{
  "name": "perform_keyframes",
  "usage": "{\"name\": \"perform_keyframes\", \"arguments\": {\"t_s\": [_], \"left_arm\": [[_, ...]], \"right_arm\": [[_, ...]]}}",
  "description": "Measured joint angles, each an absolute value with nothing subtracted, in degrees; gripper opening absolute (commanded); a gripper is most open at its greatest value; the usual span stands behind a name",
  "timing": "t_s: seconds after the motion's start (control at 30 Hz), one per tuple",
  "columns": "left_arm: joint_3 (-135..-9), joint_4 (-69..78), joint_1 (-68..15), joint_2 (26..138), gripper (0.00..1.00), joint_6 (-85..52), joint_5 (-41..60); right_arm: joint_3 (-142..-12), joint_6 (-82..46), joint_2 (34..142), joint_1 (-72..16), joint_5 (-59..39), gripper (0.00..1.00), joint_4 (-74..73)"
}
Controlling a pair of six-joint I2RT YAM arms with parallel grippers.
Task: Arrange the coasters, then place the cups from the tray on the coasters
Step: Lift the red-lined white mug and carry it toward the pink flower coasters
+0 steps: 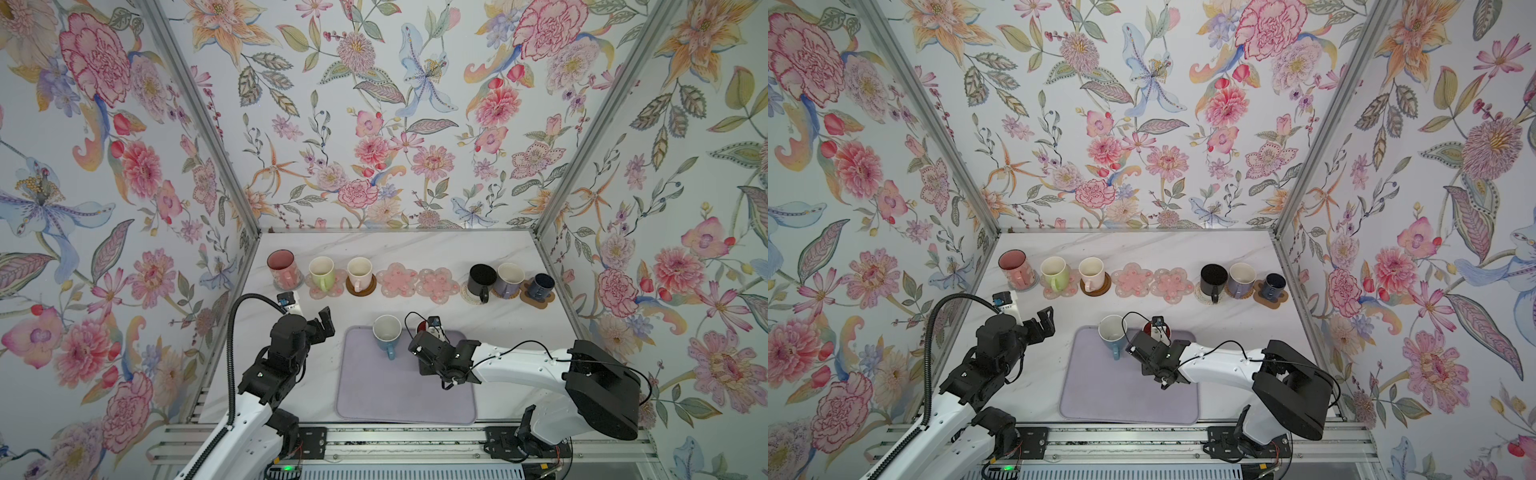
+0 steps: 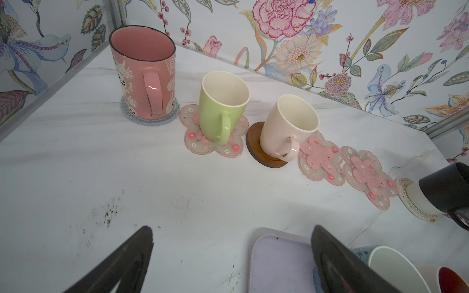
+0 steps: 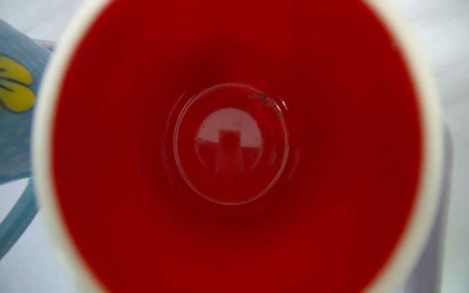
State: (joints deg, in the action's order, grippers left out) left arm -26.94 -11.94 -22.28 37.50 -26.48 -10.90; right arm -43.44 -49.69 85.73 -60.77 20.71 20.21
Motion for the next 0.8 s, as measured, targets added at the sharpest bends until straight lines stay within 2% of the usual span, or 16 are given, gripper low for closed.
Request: {"name": "perform_keyframes", "arguments": {"t_s": [0.1,0.33,0.6,0.8], "left_arm": [[-26.96,-11.94,-22.28,37.50,0.99,-26.48,-10.92],[-26.94,-11.94,-22.28,37.50,0.99,-26.50,-10.90],[-26.94,-12.05,-22.28,37.30,0.99,-26.81,-10.92],[-26.89,-12.88,-22.22,35.86,0.99,-27.09,-10.92]], "right_arm": [[-43.57,-49.67,85.73,-61.06,20.91,0.00,20.93],[-43.86,-49.69,83.96,-62.33,21.54,0.00,24.69],[-42.68,-50.35,72.38,-62.83,22.94,0.00,29.89],[-42.15,-48.97,65.56,-59.11,23.42,0.00,32.25]]}}
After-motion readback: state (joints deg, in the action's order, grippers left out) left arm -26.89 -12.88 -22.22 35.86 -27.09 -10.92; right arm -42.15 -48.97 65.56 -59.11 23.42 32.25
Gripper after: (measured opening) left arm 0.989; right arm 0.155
